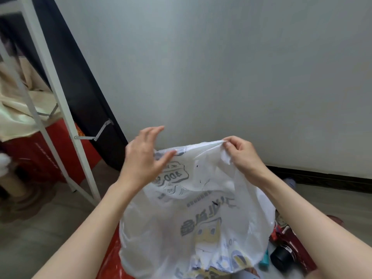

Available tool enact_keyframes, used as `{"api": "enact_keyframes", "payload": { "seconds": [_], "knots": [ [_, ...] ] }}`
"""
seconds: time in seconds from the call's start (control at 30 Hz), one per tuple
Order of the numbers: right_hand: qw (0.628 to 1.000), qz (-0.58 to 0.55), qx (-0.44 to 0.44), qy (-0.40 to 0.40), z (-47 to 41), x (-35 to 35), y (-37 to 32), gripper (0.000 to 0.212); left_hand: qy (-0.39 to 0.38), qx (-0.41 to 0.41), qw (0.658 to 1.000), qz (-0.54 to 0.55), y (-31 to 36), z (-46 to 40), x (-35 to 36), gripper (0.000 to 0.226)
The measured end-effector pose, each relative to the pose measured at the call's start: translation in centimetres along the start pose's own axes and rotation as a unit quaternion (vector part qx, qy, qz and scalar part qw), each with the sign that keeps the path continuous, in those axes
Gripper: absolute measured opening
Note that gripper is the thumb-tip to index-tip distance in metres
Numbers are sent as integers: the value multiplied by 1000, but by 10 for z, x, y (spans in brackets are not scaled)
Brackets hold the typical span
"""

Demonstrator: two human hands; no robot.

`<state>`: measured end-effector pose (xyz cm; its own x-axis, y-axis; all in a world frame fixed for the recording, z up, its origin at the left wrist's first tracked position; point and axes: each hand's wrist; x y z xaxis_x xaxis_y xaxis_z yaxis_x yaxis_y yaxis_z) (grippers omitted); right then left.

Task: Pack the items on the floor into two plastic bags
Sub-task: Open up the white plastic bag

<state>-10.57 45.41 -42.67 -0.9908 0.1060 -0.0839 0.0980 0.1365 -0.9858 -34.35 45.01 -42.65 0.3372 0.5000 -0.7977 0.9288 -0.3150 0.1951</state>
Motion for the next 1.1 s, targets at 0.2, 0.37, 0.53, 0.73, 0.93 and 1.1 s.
{"api": "enact_keyframes", "payload": {
  "seconds": [0.2, 0.37, 0.53, 0.73, 0.93, 1.1],
  "knots": [
    [1000, -8, -15, 4, 0, 8, -8, 15, 17, 121, 992, 32, 45, 8, 19, 31],
    [968, 202, -132, 73, 6, 4, -2, 23, 5, 7, 995, 97, 28, -2, 13, 11],
    [904, 395, -161, -29, 22, 25, 16, 53, -29, -160, 980, 118, 3, -11, -5, 15],
    [953, 263, -50, -144, 12, 50, 35, 31, -61, -19, 982, -175, -35, -23, -25, 15],
    [957, 209, 50, -196, -8, 94, 70, 28, 55, 132, 941, -307, -79, -9, 5, 27],
    [946, 265, 64, -178, -18, 128, 129, 29, 17, 205, 932, -298, -82, 68, 81, 22]
  ]
}}
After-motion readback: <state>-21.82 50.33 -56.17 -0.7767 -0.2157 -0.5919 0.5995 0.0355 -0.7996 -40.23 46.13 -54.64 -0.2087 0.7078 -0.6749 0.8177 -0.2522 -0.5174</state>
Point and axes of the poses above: each hand's wrist, its own z-axis away from the middle knuckle, its own x-axis out of the palm, y = z × x, and after that the axes turned 14 degrees about -z, right-handed
